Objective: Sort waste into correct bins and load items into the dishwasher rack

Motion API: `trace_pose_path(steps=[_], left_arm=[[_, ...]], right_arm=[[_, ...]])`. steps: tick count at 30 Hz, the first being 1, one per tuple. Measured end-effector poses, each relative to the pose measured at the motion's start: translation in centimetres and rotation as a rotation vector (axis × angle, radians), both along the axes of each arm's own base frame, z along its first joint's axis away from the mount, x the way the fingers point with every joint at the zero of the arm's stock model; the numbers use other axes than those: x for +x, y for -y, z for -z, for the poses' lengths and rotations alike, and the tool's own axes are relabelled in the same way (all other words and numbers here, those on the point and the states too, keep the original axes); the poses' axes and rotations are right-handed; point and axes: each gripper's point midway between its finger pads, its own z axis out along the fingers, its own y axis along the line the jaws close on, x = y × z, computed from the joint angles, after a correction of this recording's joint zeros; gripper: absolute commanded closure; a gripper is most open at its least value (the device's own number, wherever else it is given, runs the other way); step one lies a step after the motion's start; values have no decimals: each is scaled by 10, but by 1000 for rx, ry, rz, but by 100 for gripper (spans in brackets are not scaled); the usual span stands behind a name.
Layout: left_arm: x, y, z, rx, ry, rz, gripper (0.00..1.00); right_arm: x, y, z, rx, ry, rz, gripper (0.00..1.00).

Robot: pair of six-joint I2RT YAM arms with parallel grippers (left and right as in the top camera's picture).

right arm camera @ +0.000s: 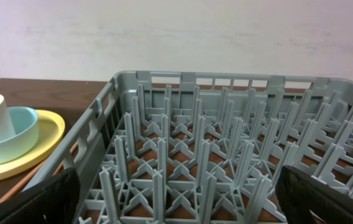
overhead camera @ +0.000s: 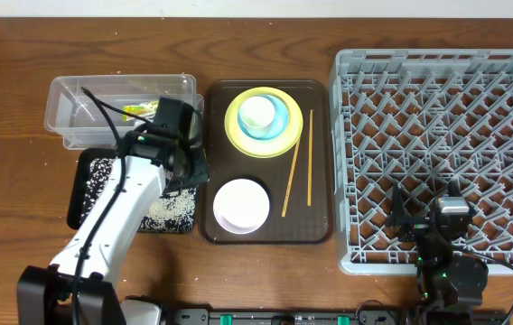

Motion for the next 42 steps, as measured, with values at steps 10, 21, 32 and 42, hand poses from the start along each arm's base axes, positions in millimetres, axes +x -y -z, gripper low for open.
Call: trace_pose_path(steps=[10,21,32,42], left_arm=[[-17,-23,42,122,-39,-7,94],[-16,-19,45,98,-28,-4,94],[-13,-15,44,74,-19,0,94],[-15,-15,52,73,-15,0,94]], right_arm=[[0,0,0,0,0,0,1],[0,0,0,0,0,0,1],[0,0,0,0,0,0,1],[0,0,0,0,0,0,1]])
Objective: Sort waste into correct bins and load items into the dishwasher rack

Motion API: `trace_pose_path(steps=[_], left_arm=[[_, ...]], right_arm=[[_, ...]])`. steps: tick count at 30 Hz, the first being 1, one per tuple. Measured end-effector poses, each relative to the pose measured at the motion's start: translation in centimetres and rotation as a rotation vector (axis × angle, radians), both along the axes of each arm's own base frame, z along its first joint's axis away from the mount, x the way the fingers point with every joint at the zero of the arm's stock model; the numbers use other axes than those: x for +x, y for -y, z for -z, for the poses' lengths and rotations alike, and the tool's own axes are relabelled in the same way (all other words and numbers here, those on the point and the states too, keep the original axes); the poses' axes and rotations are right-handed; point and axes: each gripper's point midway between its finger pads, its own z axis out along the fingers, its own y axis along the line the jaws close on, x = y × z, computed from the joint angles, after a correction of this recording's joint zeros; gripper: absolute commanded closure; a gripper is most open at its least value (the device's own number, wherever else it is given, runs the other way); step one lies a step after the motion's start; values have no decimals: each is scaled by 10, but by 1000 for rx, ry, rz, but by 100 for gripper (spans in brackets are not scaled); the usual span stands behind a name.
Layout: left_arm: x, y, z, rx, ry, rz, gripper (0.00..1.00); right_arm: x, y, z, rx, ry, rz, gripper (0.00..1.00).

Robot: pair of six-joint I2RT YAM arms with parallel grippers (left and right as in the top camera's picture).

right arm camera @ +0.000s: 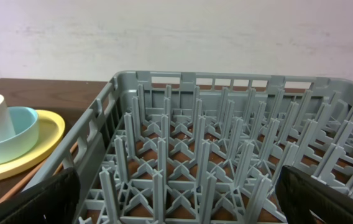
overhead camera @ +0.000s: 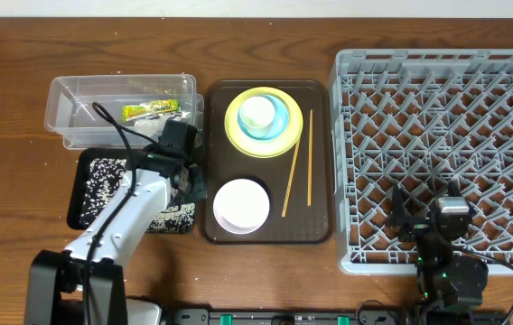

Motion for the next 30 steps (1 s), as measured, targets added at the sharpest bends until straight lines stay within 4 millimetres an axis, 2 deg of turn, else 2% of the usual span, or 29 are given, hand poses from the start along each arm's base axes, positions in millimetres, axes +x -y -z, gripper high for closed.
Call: trace_pose_path(steps=[13,20,30], left_arm=[[-3,-1,3,2,-7,0,94],[-15,-2,13,5,-42,0,93],[-15,14,12,-88,-50,15,93]], right_arm=[[0,0,0,0,0,0,1],[0,0,0,0,0,0,1],[0,0,0,0,0,0,1]])
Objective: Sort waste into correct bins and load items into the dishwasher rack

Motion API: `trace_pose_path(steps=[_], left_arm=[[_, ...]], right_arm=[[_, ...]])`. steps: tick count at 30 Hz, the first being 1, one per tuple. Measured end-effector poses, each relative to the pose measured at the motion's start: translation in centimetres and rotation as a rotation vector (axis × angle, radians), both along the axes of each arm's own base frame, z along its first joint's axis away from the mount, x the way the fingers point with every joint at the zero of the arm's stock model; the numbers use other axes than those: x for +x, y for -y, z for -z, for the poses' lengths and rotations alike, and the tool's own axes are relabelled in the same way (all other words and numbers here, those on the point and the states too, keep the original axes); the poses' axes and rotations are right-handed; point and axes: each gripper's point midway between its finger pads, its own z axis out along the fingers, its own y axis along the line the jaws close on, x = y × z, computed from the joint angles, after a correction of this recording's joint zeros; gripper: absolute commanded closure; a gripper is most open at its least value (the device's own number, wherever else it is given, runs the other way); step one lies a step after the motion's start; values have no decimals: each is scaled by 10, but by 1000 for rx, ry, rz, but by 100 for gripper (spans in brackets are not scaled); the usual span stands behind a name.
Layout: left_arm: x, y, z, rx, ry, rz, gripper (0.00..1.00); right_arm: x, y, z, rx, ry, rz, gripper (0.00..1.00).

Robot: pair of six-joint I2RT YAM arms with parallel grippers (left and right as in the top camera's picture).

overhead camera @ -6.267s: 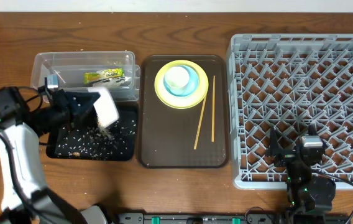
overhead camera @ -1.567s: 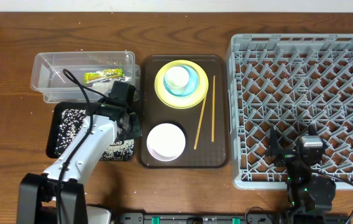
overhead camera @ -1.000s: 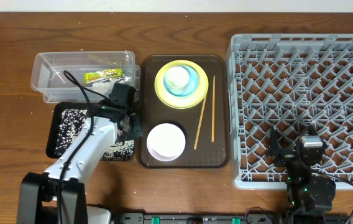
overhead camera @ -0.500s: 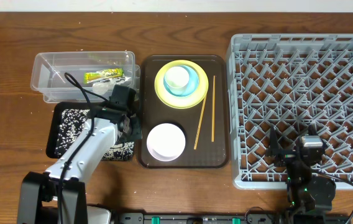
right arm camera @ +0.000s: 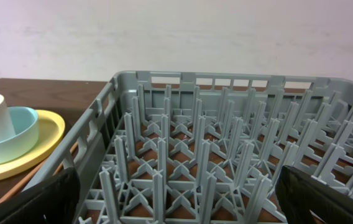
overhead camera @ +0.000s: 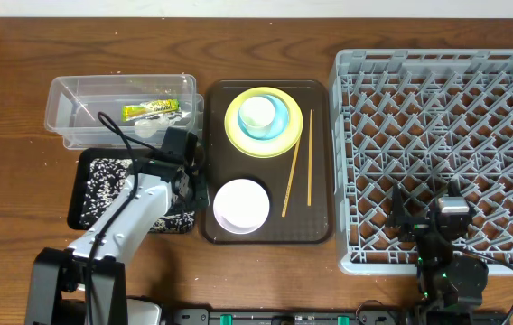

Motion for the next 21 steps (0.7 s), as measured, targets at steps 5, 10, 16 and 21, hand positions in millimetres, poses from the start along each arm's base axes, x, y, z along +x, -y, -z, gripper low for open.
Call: trace_pose_path(steps=[5,10,16,21], left_arm=[[0,4,0,-22,1,3,93],[2,5,-1,-26,7,3,93],[4,4,-1,-28,13,1,93],[2,3,-1,-17,7,1,93]], right_arm=[[0,0,0,0,0,0,1],[0,0,0,0,0,0,1],[0,0,0,0,0,0,1],[0,0,0,0,0,0,1]])
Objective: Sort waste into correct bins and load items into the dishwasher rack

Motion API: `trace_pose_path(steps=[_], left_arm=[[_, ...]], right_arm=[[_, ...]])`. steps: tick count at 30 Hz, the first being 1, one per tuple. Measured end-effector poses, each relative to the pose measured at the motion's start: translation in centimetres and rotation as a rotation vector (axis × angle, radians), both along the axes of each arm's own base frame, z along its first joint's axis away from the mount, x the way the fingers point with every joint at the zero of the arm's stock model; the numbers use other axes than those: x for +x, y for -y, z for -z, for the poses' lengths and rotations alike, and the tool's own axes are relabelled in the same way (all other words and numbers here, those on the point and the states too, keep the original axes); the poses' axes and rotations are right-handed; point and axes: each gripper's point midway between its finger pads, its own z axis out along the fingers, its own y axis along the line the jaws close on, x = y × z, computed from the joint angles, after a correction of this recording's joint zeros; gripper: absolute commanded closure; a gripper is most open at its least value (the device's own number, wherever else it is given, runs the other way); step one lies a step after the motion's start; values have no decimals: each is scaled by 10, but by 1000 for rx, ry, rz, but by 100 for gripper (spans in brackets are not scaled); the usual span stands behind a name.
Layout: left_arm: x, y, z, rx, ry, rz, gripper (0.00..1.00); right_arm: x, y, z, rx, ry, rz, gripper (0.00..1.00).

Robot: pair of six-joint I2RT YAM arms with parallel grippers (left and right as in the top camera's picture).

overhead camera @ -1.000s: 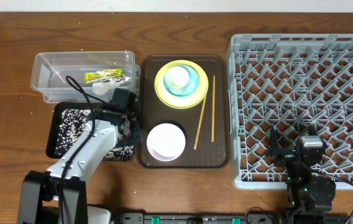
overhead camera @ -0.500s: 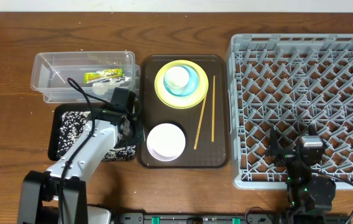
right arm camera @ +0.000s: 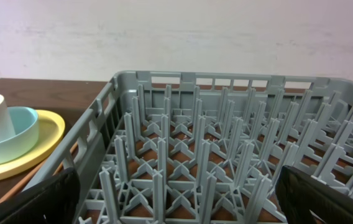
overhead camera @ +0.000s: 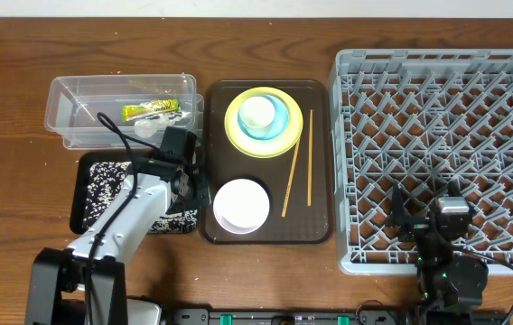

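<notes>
A clear plastic bin [overhead camera: 71, 117] at the back left holds a yellow-green wrapper [overhead camera: 153, 110]. In front of it lies a black tray [overhead camera: 103, 185] speckled with white bits. My left gripper [overhead camera: 191, 183] hovers at that tray's right edge, beside the brown tray [overhead camera: 320, 217]; its jaws are not readable from above. The brown tray carries a yellow plate [overhead camera: 238, 135] with a blue bowl [overhead camera: 277, 122] and a white cup [overhead camera: 257, 113], a white bowl [overhead camera: 241, 206] and two chopsticks [overhead camera: 309, 167]. My right gripper [right arm camera: 179, 186] stands open over the near edge of the grey dishwasher rack [right arm camera: 226, 143].
The grey rack [overhead camera: 442, 135] fills the right side of the table with upright tines. In the right wrist view the yellow plate [right arm camera: 46, 134] with the blue bowl [right arm camera: 12, 134] and white cup lies left of the rack. A wall rises behind.
My left gripper was first over the right end of the clear bin, with the wrapper partly hidden beside it. Then it was nearer, over the black tray's right edge, and the wrapper lay free in the bin. It has stayed there. My right arm has not moved.
</notes>
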Motion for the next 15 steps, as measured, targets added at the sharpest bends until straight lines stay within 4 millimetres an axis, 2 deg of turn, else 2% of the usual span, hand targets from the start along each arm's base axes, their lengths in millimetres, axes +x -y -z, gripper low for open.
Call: trace_pose_path(steps=[5,10,13,15], left_arm=[[-4,-8,-7,47,-23,-6,93],[17,-4,-44,26,97,-9,92],[25,5,-65,-33,155,1,92],[25,16,-72,-95,159,16,92]], right_arm=[[0,0,0,0,0,0,1],[0,0,0,0,0,0,1],[0,0,0,0,0,0,1],[0,0,0,0,0,0,1]])
